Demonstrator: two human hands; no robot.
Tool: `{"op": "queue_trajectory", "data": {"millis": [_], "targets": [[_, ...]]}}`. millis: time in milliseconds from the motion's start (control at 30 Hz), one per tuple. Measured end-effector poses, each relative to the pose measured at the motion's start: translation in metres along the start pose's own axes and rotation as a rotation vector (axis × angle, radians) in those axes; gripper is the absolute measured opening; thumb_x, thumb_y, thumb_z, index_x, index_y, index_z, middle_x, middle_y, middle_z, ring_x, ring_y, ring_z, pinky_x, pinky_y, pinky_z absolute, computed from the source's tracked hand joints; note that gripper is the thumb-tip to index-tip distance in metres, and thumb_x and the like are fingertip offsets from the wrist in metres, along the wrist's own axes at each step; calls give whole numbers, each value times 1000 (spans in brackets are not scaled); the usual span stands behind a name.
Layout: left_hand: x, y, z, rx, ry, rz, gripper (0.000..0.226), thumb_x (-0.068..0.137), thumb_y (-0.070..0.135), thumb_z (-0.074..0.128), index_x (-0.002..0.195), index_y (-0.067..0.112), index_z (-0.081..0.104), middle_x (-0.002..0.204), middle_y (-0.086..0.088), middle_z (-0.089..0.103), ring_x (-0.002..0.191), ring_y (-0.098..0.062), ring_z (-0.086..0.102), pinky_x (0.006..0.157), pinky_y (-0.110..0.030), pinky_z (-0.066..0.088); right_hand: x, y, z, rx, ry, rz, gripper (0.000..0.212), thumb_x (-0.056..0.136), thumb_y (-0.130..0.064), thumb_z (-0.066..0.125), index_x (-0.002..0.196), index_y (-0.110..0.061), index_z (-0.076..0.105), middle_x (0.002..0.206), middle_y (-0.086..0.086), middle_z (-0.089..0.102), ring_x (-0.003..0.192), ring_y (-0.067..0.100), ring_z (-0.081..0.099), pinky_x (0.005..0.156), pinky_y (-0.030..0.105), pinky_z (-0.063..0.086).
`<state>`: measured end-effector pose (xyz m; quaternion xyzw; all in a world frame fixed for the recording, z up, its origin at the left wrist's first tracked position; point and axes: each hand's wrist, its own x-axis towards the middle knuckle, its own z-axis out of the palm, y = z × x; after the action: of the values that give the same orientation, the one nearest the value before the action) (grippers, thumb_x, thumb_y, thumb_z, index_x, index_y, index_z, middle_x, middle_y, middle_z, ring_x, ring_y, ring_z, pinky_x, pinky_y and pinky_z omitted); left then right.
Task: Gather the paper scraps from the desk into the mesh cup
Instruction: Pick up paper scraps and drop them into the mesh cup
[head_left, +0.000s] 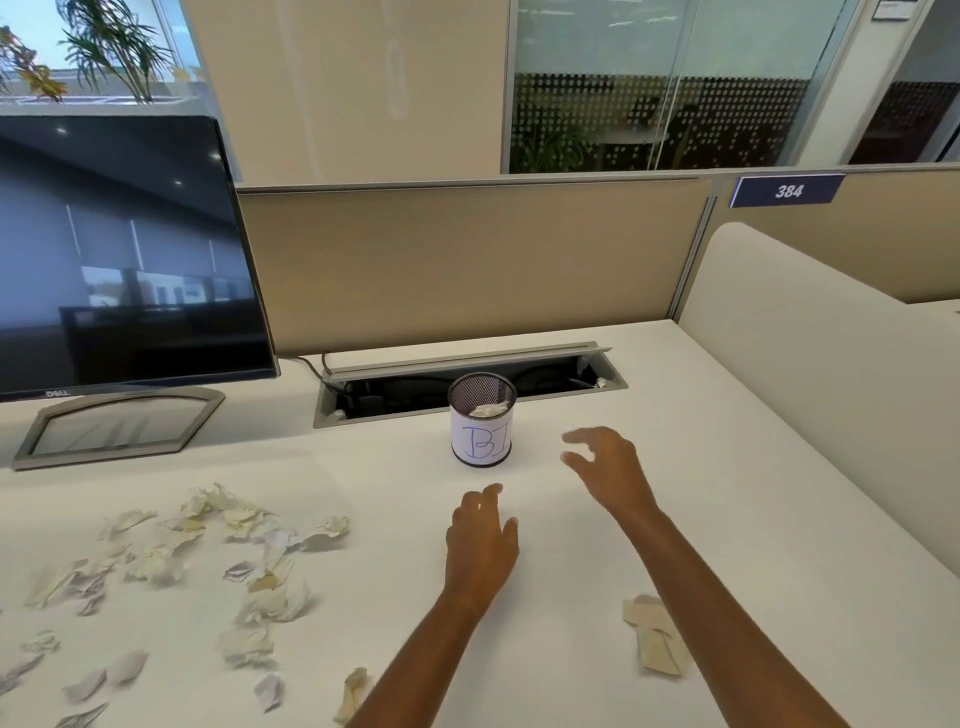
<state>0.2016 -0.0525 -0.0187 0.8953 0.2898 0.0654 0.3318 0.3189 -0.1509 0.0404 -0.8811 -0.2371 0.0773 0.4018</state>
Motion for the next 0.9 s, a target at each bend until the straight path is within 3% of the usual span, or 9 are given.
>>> {"op": "queue_trajectory", "data": {"millis": [100,200,333,433,533,633,733,800,900], "targets": [[-9,-7,15,212,-49,11,52,99,33,34,146,17,20,151,-8,25,141,-20,25,113,-32,25,-28,36,-26,-79,-60,110,32,85,-12,64,116,-3,61,128,15,56,122,25,50,99,22,33],[-20,-18,30,362,-36,59,54,101,34,25,149,15,12,159,-10,6,148,-22,5,120,-35,10,-59,61,-47,-172,-175,267,47,86,-27,63,128,-9,51,139,12,46,129,25,43,108,30,31],[-25,-25,40,403,24,90,53,101,35,20,150,19,9,160,-10,1,148,-24,2,121,-35,4,-93,73,-56,-277,-367,393,66,85,-43,60,140,-18,34,144,14,37,131,27,42,109,32,32],[-25,-28,43,398,45,99,52,100,35,20,150,21,10,160,-8,2,148,-22,3,121,-34,4,-114,73,-47,-301,-419,376,68,84,-42,62,141,-25,31,138,13,40,130,26,40,110,29,29],[-27,-29,44,372,58,111,52,100,34,23,149,21,14,160,-7,5,148,-22,5,121,-33,5,-130,68,-29,-366,-341,284,55,87,-30,60,137,-30,37,133,7,40,125,26,39,101,23,34],[-29,-32,42,364,69,122,51,100,34,25,149,23,16,160,-4,7,148,-19,7,121,-31,6,-135,62,-11,-393,-265,168,39,92,-18,52,129,-25,48,127,6,44,117,24,41,93,24,40],[-33,-36,40,359,90,121,50,99,33,26,148,25,20,160,-2,10,148,-17,10,121,-30,7,-128,59,-2,-353,-235,108,36,91,-12,52,125,-21,53,121,7,52,112,22,50,87,22,44],[-36,-41,37,358,115,93,50,99,34,27,148,26,21,159,-2,12,148,-18,11,121,-31,8,-117,56,-1,-287,-238,82,36,88,-7,52,123,-17,56,119,9,57,109,20,55,77,14,38],[-40,-47,32,376,153,36,50,99,35,26,148,28,19,160,-2,11,148,-18,9,121,-32,7,-96,45,-2,-209,-203,56,35,84,-5,53,117,-16,60,115,9,61,107,20,56,70,16,32]]}}
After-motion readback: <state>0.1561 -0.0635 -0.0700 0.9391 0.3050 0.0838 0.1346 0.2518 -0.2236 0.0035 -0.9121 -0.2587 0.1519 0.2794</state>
